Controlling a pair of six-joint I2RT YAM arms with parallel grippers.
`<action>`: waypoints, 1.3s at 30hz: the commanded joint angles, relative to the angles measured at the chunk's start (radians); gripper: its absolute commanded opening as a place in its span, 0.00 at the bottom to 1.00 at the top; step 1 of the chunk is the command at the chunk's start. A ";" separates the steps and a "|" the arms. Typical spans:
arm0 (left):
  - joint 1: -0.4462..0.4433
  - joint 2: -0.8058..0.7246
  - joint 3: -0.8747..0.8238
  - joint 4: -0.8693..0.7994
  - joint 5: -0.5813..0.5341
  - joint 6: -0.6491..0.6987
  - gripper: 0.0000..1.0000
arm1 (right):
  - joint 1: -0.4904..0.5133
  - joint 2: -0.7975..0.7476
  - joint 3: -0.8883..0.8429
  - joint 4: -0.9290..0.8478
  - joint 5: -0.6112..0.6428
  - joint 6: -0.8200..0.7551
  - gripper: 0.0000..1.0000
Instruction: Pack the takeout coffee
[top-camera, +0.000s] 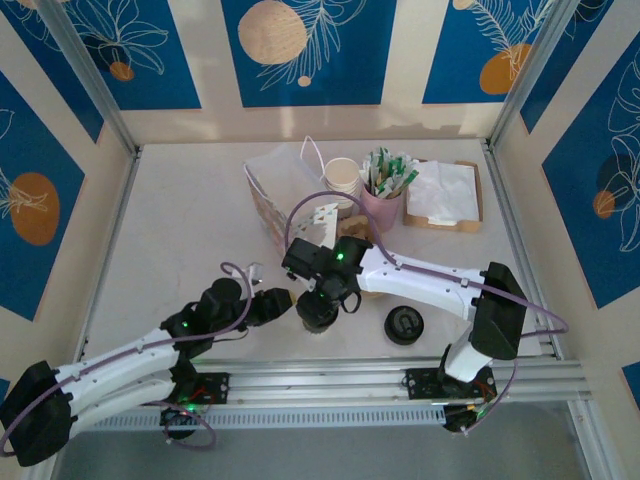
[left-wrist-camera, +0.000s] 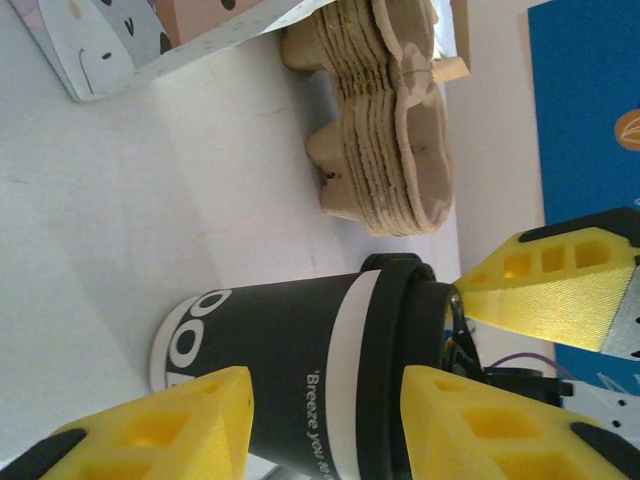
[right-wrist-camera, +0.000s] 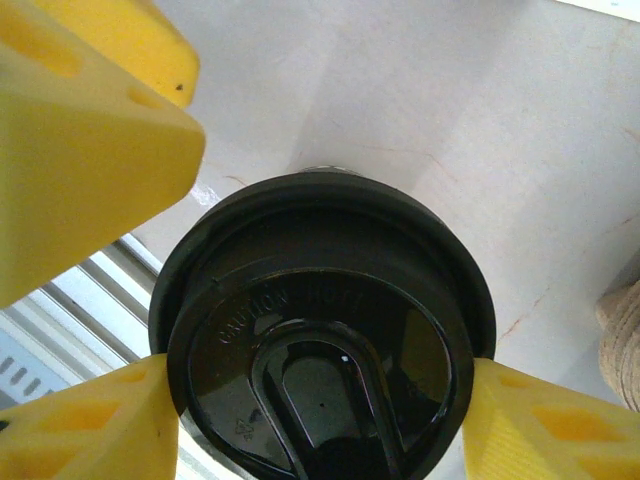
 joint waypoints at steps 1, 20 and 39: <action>-0.008 0.021 -0.025 0.099 0.035 -0.052 0.42 | 0.014 0.019 -0.023 -0.059 -0.045 -0.075 0.66; -0.010 0.035 -0.058 0.134 0.063 -0.066 0.40 | 0.031 0.083 0.004 -0.072 -0.034 -0.082 0.66; -0.010 0.106 -0.072 0.014 0.038 0.020 0.33 | 0.034 0.083 -0.012 -0.057 -0.040 -0.053 0.66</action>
